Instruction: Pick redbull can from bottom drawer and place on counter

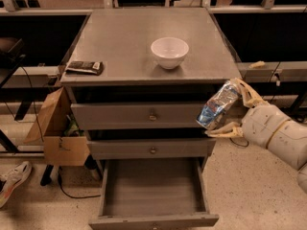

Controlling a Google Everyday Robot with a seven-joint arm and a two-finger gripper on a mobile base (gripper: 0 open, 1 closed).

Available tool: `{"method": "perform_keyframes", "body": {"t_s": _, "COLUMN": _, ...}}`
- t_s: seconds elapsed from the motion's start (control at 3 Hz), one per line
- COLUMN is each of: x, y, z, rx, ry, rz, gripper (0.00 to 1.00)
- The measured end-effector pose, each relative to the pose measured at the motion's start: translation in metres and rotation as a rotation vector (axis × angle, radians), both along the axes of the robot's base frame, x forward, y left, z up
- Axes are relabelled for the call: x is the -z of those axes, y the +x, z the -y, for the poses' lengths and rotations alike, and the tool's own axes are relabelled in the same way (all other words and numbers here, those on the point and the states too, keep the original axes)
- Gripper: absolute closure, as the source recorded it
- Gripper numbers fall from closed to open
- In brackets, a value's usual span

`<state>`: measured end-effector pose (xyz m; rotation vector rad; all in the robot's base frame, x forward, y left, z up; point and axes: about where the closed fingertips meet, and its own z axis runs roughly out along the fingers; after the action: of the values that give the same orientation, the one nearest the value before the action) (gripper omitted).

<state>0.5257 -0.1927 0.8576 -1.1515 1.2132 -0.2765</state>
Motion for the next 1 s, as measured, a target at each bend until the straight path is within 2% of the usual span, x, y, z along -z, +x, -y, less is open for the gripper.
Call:
{"method": "perform_keyframes", "body": {"t_s": 0.33, "x": -0.003, "y": 0.001, "z": 0.001, "rx": 0.01, "ry": 0.004, "rz": 0.016, "gripper": 1.0}}
{"method": "perform_keyframes", "body": {"t_s": 0.67, "x": -0.021, "y": 0.022, "z": -0.002, "rx": -0.001, "ry": 0.011, "rz": 0.049, "gripper": 1.0}}
{"method": "perform_keyframes", "body": {"t_s": 1.0, "x": -0.055, "y": 0.065, "z": 0.0, "rx": -0.011, "ry": 0.025, "rz": 0.083, "gripper": 1.0}}
